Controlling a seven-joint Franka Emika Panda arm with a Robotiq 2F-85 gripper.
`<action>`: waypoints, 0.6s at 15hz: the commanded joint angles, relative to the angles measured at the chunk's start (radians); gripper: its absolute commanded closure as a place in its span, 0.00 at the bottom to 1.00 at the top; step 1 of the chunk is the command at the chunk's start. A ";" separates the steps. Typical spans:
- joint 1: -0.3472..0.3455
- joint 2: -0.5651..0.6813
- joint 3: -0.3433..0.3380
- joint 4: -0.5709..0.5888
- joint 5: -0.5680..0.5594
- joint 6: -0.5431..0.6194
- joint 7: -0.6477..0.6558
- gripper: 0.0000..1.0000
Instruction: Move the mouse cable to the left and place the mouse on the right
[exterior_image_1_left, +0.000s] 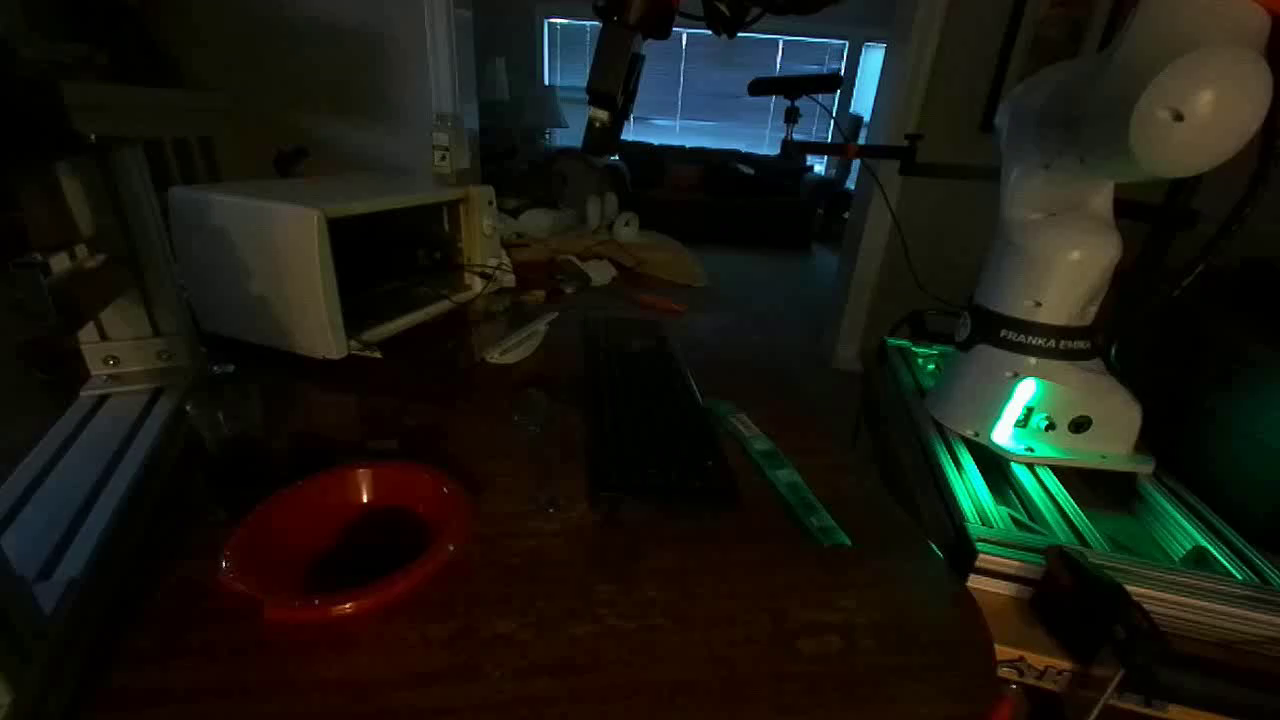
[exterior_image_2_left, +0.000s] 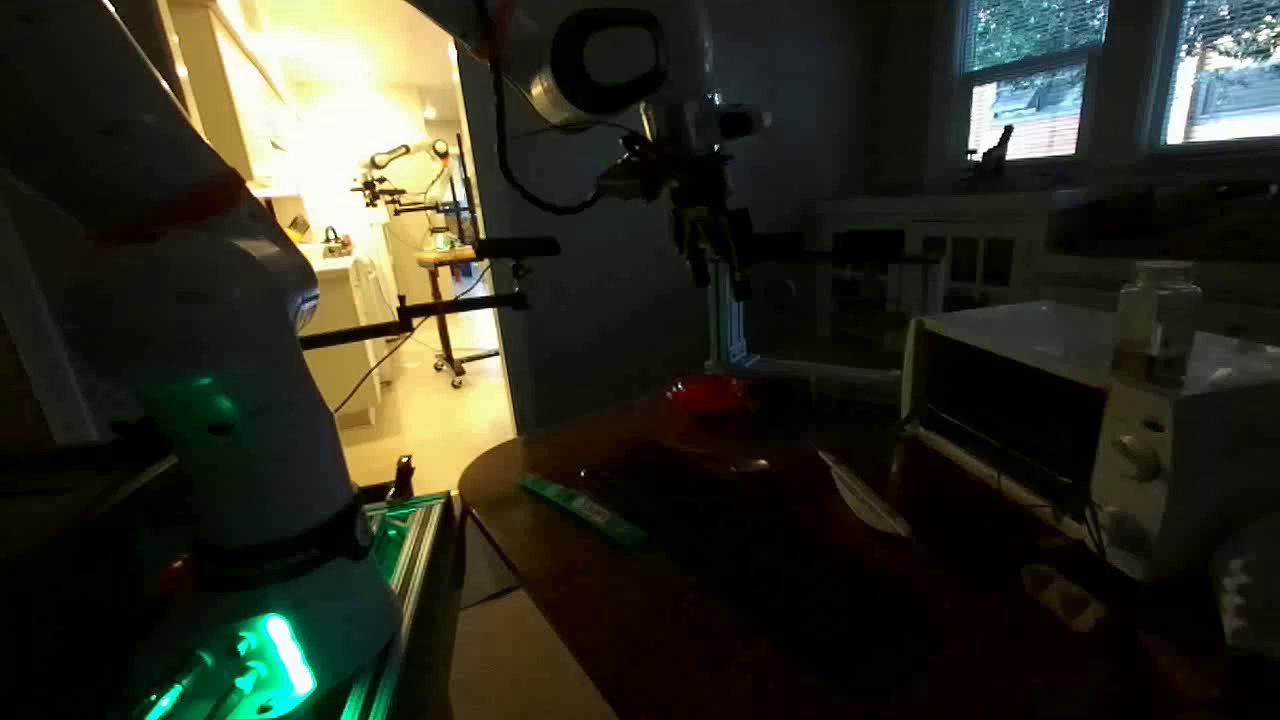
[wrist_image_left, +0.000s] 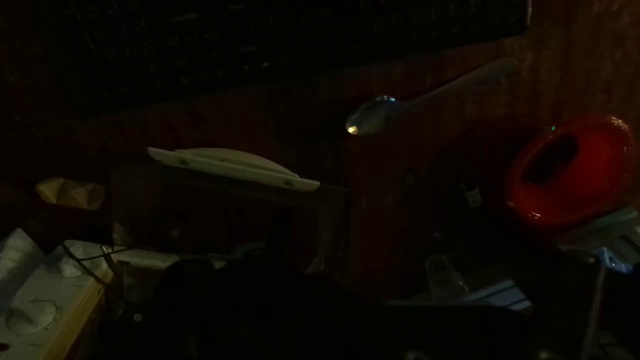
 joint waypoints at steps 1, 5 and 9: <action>-0.001 0.000 0.001 0.002 0.000 -0.003 0.000 0.00; -0.001 0.000 0.001 0.002 0.000 -0.003 0.000 0.00; -0.013 0.012 -0.014 0.013 -0.024 0.004 -0.039 0.00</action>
